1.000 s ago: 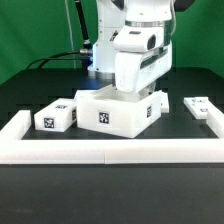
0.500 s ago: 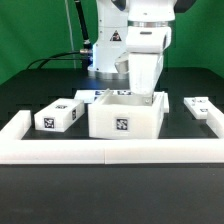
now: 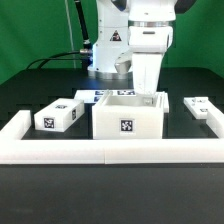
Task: Assemble cabinet
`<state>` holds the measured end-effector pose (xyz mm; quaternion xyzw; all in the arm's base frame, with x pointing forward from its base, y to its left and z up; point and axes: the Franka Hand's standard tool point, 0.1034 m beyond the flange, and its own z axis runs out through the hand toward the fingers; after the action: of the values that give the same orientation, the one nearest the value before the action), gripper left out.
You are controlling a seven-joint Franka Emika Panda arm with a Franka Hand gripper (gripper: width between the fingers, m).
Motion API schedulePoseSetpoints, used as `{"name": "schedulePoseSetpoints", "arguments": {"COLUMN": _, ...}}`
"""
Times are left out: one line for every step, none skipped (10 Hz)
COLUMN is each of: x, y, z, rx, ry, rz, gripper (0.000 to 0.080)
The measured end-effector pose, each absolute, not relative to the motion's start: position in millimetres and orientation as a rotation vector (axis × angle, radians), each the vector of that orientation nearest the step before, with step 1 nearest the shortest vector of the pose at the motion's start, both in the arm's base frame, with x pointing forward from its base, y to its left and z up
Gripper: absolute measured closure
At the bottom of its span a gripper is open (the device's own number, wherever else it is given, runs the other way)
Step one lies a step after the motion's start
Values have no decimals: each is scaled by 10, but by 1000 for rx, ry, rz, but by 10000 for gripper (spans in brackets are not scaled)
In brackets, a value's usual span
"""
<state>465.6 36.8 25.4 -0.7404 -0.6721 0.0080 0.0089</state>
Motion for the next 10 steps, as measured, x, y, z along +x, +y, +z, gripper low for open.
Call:
{"name": "schedulePoseSetpoints", "arguments": {"x": 4704, "y": 429, "z": 255, "rx": -2292, "ry": -2126, "rz": 19, "gripper": 762}}
{"name": "schedulePoseSetpoints", "arguments": {"x": 4785, "y": 544, "z": 253, "rx": -2241, "ry": -2202, "rz": 12, "gripper": 762}}
{"name": "schedulePoseSetpoints", "arguments": {"x": 4835, "y": 654, "z": 252, "rx": -2190, "ry": -2273, "rz": 11, "gripper": 762}}
{"name": "schedulePoseSetpoints", "arguments": {"x": 4833, "y": 634, "z": 249, "rx": -2196, "ry": -2268, "rz": 13, "gripper": 762}}
{"name": "schedulePoseSetpoints", "arguments": {"x": 4837, "y": 628, "z": 250, "rx": -2198, "ry": -2266, "rz": 12, "gripper": 762}}
{"name": "schedulePoseSetpoints", "arguments": {"x": 4838, "y": 628, "z": 251, "rx": -2198, "ry": -2266, "rz": 12, "gripper": 762}}
{"name": "schedulePoseSetpoints", "arguments": {"x": 4838, "y": 631, "z": 251, "rx": -2199, "ry": -2265, "rz": 12, "gripper": 762}}
{"name": "schedulePoseSetpoints", "arguments": {"x": 4878, "y": 709, "z": 250, "rx": -2230, "ry": -2235, "rz": 5, "gripper": 762}}
{"name": "schedulePoseSetpoints", "arguments": {"x": 4961, "y": 814, "z": 250, "rx": -2232, "ry": -2238, "rz": -14, "gripper": 762}}
{"name": "schedulePoseSetpoints", "arguments": {"x": 5020, "y": 850, "z": 252, "rx": -2229, "ry": -2246, "rz": -23, "gripper": 762}}
